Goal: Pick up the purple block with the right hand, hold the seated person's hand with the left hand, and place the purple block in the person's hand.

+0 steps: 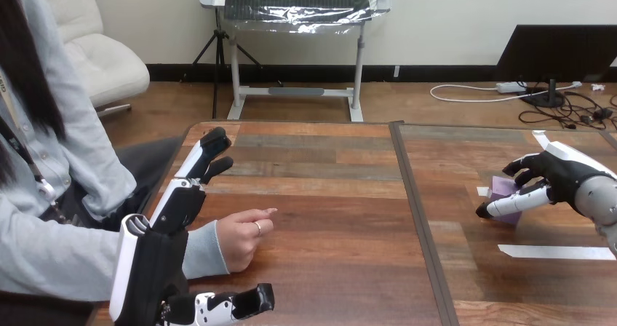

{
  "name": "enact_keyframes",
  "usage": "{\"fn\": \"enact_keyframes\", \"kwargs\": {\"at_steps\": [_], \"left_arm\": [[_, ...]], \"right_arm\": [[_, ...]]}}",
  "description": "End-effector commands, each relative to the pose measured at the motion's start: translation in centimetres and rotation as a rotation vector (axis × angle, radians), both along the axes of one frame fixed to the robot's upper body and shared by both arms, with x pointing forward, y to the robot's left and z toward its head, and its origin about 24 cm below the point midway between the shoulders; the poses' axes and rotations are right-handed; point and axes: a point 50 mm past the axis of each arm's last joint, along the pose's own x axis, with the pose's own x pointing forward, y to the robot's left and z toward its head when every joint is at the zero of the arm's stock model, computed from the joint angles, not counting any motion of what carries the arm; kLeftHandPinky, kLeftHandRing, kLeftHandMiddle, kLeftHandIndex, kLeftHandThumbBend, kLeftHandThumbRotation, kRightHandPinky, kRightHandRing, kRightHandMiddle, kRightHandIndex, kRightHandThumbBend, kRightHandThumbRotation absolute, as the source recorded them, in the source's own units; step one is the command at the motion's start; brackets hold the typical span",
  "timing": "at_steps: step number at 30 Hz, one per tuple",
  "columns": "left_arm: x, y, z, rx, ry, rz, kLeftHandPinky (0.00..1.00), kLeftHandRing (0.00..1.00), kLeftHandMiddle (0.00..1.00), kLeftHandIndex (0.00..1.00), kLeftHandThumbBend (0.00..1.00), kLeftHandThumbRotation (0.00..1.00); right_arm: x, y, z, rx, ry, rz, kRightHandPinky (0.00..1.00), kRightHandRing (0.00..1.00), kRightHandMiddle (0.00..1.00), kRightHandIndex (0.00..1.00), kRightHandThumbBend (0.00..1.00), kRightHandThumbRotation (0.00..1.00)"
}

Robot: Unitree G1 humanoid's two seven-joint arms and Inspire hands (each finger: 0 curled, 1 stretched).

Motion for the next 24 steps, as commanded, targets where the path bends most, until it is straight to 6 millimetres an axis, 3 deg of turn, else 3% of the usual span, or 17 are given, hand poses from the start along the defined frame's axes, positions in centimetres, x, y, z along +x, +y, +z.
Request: {"fn": "enact_keyframes", "kwargs": {"at_steps": [1,24], "left_arm": [[0.92,-0.40,1.41,-0.007,-0.089,-0.022,0.85,0.91,0.92,0.87,1.00,0.53],[1.22,-0.56,1.33,-0.014,-0.072,-0.018,0.83,0.90,0.92,0.86,1.00,0.52]], "right_arm": [[0.04,1.24,-0.92,0.020,0.016,0.033,0.75,0.81,0.84,0.85,0.84,0.36],[0.45,1.85,-0.31,0.020,-0.006,0.106,0.73,0.78,0.82,0.84,0.79,0.30]]}}
